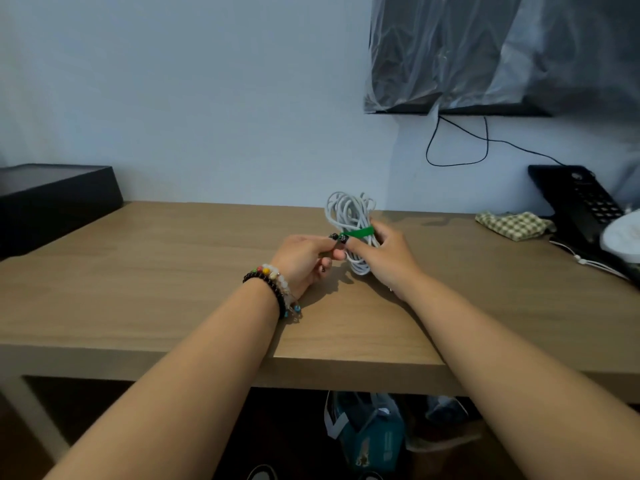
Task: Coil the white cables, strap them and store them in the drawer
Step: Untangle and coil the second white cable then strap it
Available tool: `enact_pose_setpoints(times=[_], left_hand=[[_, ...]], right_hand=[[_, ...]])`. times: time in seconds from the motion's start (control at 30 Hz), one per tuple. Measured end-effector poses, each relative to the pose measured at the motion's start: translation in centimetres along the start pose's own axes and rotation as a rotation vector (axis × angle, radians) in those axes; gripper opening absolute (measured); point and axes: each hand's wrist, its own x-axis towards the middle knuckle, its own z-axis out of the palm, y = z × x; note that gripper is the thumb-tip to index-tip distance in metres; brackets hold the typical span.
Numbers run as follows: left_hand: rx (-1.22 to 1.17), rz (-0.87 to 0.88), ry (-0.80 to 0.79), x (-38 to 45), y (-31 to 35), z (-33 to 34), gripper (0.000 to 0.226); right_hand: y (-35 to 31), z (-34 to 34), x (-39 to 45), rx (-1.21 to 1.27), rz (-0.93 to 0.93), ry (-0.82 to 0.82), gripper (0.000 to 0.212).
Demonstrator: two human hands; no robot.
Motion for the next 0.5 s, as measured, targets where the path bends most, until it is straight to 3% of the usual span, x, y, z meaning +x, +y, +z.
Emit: enact_pose_setpoints(times=[0.1,0.27,0.5], left_hand=[[0.000,-0.001,0.022,-1.4,-0.1,0.4,0.020],[-0.058,-0.047,-0.004,-3.8,0.0,0.6,0.026],[-0.015,0.004,0.164,-5.4,0.0,0.5,0.016]], right_hand=[[-0.6,0.2,-1.1,0.014,0.077,-0.002,0.011],[-1.5,0.3,-2.8,0.043,0.115,-0.019,0.020],[-2.4,0.3,-5.3,0.019,0.153,0.006,0.025]])
